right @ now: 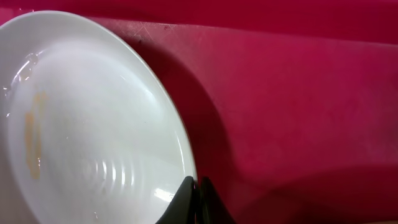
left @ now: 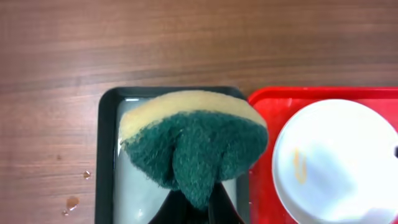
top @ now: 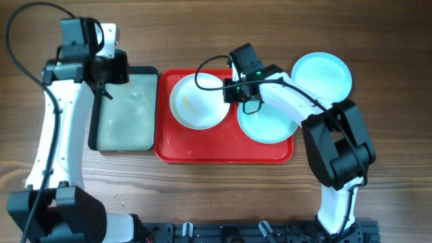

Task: Clean dirty plates on tray and stack at the side
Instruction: 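Lift the green sponge from the water tray with left gripper toward the plate, then scrub the white plate held by right gripper with the sponge in left gripper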

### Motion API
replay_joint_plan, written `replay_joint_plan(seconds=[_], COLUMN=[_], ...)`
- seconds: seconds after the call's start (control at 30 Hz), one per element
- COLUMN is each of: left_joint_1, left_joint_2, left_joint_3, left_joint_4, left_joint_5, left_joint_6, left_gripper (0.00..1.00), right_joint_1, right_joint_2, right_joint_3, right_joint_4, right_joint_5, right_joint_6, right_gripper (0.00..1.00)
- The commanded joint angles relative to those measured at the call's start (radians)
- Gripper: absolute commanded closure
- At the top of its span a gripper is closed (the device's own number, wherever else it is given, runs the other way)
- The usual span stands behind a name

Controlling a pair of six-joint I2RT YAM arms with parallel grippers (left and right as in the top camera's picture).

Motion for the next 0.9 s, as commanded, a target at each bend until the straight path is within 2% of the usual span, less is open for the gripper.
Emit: replay_joint_plan(seconds=[0.0, 0.1, 0.33, 0.87], left_joint_1=[-0.076, -0.186, -0.290, -0.307], left_joint_2=[0.016, 0.064, 0.213, 0.293], left_joint_3=[0.035, 0.035, 0.035, -0.012], left_joint_4=[-0.037, -0.029, -0.024, 0.028], left_joint_5=[0.019, 0.108, 0.108, 0.108], left_joint_6=[0.030, 0.010, -0.033, -0.185], left_gripper=[0.96, 0.96, 0.96, 0.96], right_joint_1=[0.002, 0.002, 0.002, 0.026], right_joint_2=[0.023, 0.023, 0.023, 0.023], right_joint_3=[-0.014, -0.014, -0.014, -0.014], right_joint_4=[0.003, 0.003, -0.011, 0.001], right_joint_5=[-0.006, -0.006, -0.007, -0.001], right_joint_6=[0.003, 0.003, 0.003, -0.020], right_gripper=[0.96, 0.96, 0.96, 0.96])
